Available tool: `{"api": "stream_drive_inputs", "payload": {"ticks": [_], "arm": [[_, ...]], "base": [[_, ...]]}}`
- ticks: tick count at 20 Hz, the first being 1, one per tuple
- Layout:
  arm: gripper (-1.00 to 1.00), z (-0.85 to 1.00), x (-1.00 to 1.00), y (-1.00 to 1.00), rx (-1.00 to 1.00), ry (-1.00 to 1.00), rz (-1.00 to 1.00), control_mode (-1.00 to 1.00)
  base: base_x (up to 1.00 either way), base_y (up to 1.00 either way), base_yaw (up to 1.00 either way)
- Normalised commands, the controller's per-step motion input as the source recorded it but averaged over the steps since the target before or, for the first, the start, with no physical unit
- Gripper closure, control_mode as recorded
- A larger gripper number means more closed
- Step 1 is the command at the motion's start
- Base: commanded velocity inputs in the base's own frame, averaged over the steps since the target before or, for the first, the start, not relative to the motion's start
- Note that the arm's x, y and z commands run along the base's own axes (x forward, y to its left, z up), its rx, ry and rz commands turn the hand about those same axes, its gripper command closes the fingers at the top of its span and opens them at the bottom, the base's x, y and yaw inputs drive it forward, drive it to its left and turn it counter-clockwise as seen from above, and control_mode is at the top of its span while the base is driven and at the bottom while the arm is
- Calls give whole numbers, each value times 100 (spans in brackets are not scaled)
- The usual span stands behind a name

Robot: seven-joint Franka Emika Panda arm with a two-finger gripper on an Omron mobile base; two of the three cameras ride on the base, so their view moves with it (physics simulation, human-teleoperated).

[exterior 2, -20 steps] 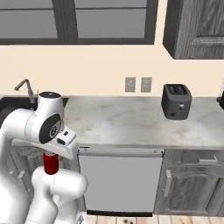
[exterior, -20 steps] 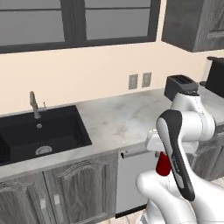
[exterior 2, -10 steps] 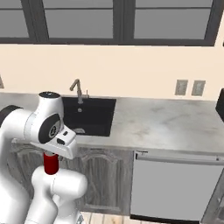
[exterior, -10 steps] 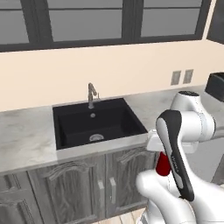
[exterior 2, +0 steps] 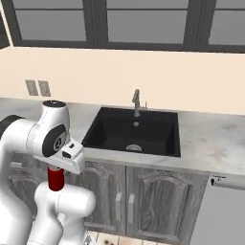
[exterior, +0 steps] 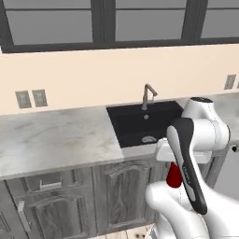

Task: Four empty soda cans are scattered around the kitchen. Gather all the cans and cluster them next to the stove for recycling.

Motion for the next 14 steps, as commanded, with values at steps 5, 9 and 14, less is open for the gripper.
{"api": "stream_drive_inputs", "payload": {"ticks": [5, 9, 14], "arm": [[100, 0, 0, 0, 0, 0, 0, 100], [100, 0, 0, 0, 0, 0, 0, 100], [100, 0, 0, 0, 0, 0, 0, 100]], "base": [[16, 76, 23], [17, 82, 23], [27, 85, 23]]}}
